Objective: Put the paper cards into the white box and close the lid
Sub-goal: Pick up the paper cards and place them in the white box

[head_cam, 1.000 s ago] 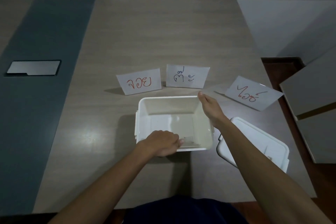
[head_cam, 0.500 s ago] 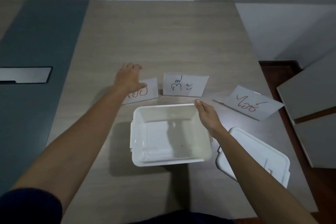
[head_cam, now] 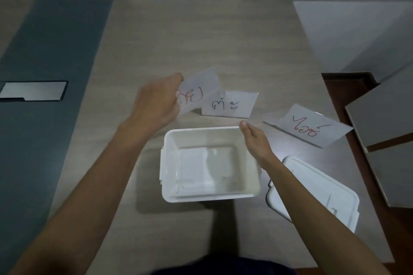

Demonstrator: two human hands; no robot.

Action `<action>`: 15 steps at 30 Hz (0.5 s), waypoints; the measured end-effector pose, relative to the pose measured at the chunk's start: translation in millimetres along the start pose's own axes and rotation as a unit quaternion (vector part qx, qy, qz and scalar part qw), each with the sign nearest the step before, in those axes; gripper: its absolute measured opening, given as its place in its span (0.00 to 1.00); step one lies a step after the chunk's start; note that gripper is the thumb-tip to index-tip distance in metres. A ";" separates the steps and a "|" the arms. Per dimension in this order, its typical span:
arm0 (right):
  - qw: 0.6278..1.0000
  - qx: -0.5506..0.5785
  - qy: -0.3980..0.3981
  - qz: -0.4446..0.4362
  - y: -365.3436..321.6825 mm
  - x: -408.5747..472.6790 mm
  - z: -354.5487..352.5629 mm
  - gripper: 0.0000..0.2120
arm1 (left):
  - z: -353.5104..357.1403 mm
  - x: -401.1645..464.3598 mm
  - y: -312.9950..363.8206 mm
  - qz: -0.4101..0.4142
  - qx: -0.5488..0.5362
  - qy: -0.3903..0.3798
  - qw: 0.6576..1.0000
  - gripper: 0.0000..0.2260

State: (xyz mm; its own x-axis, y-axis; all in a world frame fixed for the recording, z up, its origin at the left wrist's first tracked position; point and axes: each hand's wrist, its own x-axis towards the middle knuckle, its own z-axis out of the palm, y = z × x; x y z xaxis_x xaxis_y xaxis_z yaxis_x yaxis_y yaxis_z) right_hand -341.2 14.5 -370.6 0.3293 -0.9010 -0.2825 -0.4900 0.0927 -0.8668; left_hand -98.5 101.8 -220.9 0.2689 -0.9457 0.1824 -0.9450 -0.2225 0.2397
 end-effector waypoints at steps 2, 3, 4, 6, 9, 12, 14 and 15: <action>1.000 0.007 0.004 0.004 1.6 5.6 -4.0 0.20 | 3.0 -20.6 24.5 0.023 -0.031 -0.011 0.999 0.12; 1.000 0.011 0.005 0.006 2.8 8.1 -6.3 0.20 | 10.9 -30.2 35.0 0.039 -0.036 -0.027 0.998 0.13; 1.000 0.015 0.005 0.008 4.7 10.2 -8.5 0.18 | 21.4 -39.2 44.3 0.053 -0.033 -0.053 0.997 0.14; 0.999 0.029 0.008 0.020 8.1 14.6 -11.6 0.18 | 48.0 -55.5 56.9 0.079 -0.004 -0.138 0.987 0.15; 0.999 0.024 0.019 0.022 12.3 18.3 -15.6 0.22 | 89.9 -77.4 60.7 0.094 0.005 -0.285 0.954 0.10; 1.000 0.009 0.026 0.014 16.7 20.7 -16.4 0.20 | 117.0 -95.7 56.6 0.024 -0.051 -0.441 0.896 0.18; 0.999 -0.003 0.031 0.009 20.4 22.9 -16.3 0.21 | 123.6 -102.3 56.5 -0.020 -0.082 -0.484 0.871 0.27; 0.999 -0.008 0.036 0.010 22.6 24.0 -16.6 0.22 | 124.3 -102.1 56.5 -0.032 -0.091 -0.484 0.870 0.29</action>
State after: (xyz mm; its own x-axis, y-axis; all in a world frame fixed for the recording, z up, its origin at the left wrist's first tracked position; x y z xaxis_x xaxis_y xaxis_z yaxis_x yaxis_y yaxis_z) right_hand -357.8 -12.0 -390.2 0.2605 -0.9275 -0.2681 -0.5092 0.1039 -0.8544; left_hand -202.5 156.3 -344.5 -0.0458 -0.7086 -0.7041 -0.8646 -0.3250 0.3833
